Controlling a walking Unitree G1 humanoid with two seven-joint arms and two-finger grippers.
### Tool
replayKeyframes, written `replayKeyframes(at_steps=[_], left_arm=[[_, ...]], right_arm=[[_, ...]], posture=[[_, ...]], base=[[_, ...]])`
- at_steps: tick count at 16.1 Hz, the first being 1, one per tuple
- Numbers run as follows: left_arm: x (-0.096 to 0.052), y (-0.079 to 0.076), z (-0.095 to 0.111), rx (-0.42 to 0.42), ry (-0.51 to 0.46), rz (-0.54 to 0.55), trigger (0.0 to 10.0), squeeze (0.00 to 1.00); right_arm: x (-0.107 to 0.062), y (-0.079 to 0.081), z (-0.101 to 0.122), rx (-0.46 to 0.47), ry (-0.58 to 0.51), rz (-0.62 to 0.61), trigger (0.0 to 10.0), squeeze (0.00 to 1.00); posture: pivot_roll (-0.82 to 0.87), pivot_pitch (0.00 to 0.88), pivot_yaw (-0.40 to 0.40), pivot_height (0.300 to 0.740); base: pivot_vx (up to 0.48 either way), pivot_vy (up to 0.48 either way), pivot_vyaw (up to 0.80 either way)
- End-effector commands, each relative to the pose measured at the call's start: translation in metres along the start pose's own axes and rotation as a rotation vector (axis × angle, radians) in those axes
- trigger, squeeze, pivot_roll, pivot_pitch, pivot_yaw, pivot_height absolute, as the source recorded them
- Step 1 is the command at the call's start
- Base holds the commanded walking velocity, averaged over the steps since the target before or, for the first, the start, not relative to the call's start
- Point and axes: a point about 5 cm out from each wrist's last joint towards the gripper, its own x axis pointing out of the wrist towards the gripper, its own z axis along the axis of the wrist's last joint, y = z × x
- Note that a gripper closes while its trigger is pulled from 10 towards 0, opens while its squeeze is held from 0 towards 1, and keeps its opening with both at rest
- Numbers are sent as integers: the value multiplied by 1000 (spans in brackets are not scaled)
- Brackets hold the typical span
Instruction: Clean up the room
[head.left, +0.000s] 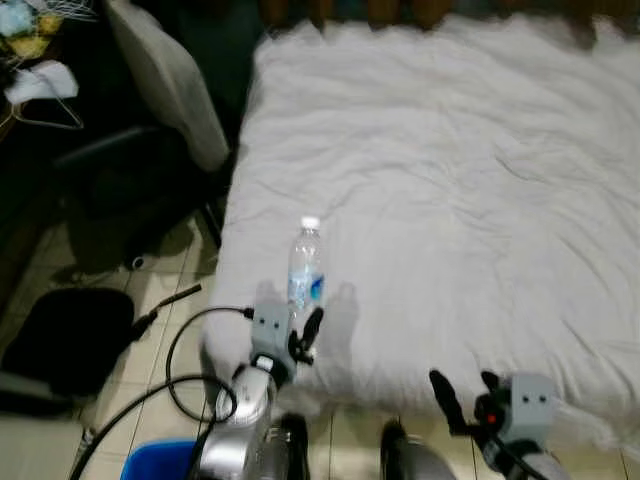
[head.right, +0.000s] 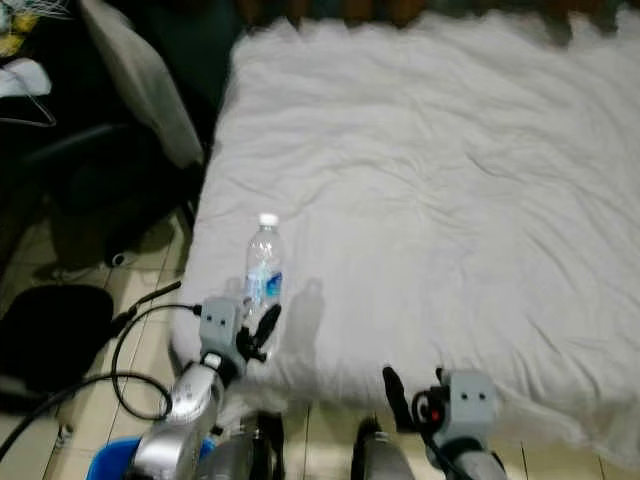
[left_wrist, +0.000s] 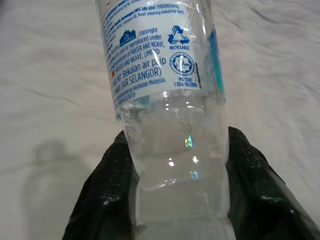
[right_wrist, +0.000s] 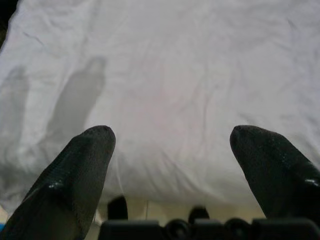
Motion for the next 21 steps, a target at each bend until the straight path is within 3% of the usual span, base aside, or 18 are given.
replayKeyframes(at_steps=[1,2,6,8,18,20,21], left_arm=[[-6,3,-6,24,22,39,10000,0],[-5,8,-7,48,43,91,10000,0],[-2,18,-6,84,65,141,10000,0],[-1,23,-7,61,81,157,10000,0],[-11,38,-30,56,207,284,10000,0],[-15,34,-33,67,211,278,10000,0],[-21,40,-37,60,227,304,10000,0]], right_arm=[[-2,-10,-9,10,22,-39,10000,0],[13,-15,-4,3,-1,-38,10000,0],[30,-15,1,-10,-20,-16,10000,0],[38,-13,3,-19,-29,-1,10000,0],[48,-11,-1,-46,-26,67,10000,0],[49,-8,-2,-50,-18,88,10000,0],[51,-4,-3,-53,-12,115,10000,0]], posture=[[-89,72,79,740],[-78,27,68,740],[-69,0,64,740],[-66,0,61,740],[-57,26,32,740],[-46,37,30,740],[-36,43,28,740]], base=[[0,0,569],[0,0,519],[0,0,502],[0,0,488],[0,0,479],[0,0,450],[0,0,419]])
